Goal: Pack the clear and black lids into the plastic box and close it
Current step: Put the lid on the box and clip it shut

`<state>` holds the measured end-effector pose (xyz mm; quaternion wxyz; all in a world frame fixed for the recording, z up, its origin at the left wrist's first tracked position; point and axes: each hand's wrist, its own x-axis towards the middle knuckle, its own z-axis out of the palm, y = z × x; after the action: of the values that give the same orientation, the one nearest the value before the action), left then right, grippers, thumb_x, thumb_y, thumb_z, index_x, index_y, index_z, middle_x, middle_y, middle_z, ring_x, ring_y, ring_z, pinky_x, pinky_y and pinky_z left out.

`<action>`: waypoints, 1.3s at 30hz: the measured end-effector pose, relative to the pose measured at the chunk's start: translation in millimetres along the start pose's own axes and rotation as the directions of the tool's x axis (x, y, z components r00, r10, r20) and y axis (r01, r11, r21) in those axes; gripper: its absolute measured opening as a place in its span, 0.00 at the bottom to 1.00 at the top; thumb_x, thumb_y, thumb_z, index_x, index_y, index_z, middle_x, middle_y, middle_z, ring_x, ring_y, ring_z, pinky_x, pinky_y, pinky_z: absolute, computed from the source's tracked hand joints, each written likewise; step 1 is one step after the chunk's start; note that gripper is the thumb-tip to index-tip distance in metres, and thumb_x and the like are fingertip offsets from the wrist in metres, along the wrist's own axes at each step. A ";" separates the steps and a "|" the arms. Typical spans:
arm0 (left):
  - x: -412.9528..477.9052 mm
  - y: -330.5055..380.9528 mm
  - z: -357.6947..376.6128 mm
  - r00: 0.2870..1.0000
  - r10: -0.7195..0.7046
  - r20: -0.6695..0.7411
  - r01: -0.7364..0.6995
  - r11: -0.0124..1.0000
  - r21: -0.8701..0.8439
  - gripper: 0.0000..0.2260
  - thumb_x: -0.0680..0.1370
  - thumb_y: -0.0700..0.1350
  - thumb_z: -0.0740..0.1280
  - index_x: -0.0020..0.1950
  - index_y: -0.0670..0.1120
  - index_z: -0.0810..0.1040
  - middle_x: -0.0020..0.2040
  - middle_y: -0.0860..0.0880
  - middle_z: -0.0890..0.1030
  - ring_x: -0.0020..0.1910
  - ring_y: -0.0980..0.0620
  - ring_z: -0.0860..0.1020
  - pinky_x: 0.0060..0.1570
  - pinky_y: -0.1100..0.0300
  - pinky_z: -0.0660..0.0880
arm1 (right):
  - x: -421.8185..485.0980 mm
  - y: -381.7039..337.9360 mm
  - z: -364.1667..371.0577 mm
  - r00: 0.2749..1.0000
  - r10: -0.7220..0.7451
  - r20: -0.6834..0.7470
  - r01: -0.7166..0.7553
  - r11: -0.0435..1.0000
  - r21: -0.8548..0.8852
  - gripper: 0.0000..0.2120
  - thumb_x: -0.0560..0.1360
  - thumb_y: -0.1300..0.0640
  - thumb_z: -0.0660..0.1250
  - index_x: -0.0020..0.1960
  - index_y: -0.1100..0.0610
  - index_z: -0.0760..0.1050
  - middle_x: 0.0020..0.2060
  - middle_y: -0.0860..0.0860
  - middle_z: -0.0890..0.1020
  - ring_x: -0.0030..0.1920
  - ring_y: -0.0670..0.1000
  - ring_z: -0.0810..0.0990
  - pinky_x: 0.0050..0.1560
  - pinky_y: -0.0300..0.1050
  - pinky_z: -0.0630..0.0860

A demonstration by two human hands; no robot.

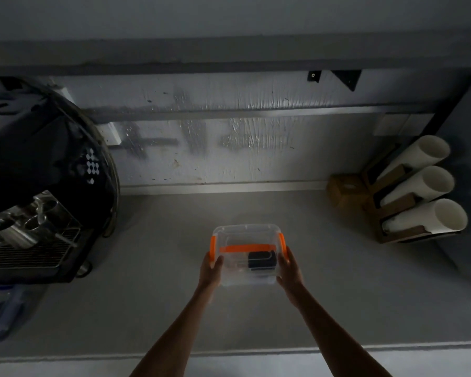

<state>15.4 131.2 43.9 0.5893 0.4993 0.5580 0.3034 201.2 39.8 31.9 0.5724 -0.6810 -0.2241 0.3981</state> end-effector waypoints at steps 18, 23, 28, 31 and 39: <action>171.5 68.8 29.8 0.992 -0.046 0.115 0.058 0.994 -0.095 0.18 0.82 0.42 0.62 0.71 0.44 0.66 0.55 0.41 0.75 0.42 0.52 0.74 0.34 0.62 0.71 | 170.5 -56.1 32.8 0.997 0.072 0.016 -0.073 0.996 0.041 0.15 0.79 0.50 0.64 0.59 0.59 0.77 0.42 0.57 0.81 0.39 0.55 0.75 0.35 0.44 0.70; 226.8 61.7 45.6 1.000 0.013 0.010 -0.012 0.998 -0.063 0.15 0.81 0.39 0.62 0.68 0.43 0.71 0.64 0.38 0.76 0.60 0.41 0.77 0.53 0.54 0.71 | 224.3 -48.1 47.0 0.990 0.104 -0.093 -0.100 0.994 0.051 0.12 0.78 0.50 0.66 0.57 0.54 0.80 0.35 0.49 0.81 0.28 0.44 0.74 0.25 0.35 0.69; 253.7 63.7 52.7 0.996 0.083 -0.035 -0.084 0.996 -0.035 0.18 0.81 0.42 0.64 0.70 0.45 0.70 0.65 0.35 0.76 0.64 0.29 0.72 0.62 0.34 0.70 | 255.8 -51.4 55.0 0.992 0.095 -0.081 -0.089 0.993 0.072 0.13 0.79 0.50 0.66 0.59 0.54 0.79 0.36 0.50 0.79 0.30 0.45 0.73 0.28 0.36 0.68; 271.5 66.3 59.8 0.991 0.102 -0.084 -0.104 0.994 -0.019 0.20 0.80 0.42 0.64 0.73 0.47 0.68 0.65 0.34 0.75 0.64 0.27 0.71 0.61 0.32 0.69 | 272.6 -55.2 62.3 0.996 0.038 -0.084 -0.027 0.991 0.128 0.13 0.79 0.50 0.65 0.62 0.52 0.78 0.44 0.54 0.82 0.32 0.44 0.75 0.25 0.31 0.71; 278.3 65.9 63.9 0.996 0.042 -0.081 -0.046 0.998 -0.041 0.31 0.80 0.46 0.64 0.79 0.50 0.51 0.77 0.44 0.62 0.70 0.32 0.69 0.65 0.34 0.69 | 286.8 -50.2 66.9 0.997 0.032 -0.074 -0.021 0.989 0.149 0.19 0.77 0.44 0.65 0.64 0.52 0.75 0.55 0.59 0.82 0.42 0.49 0.79 0.37 0.43 0.77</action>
<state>143.7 390.8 -1.4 0.5701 0.4861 0.5635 0.3480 322.5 310.5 -3.8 0.6241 -0.6542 -0.1631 0.3949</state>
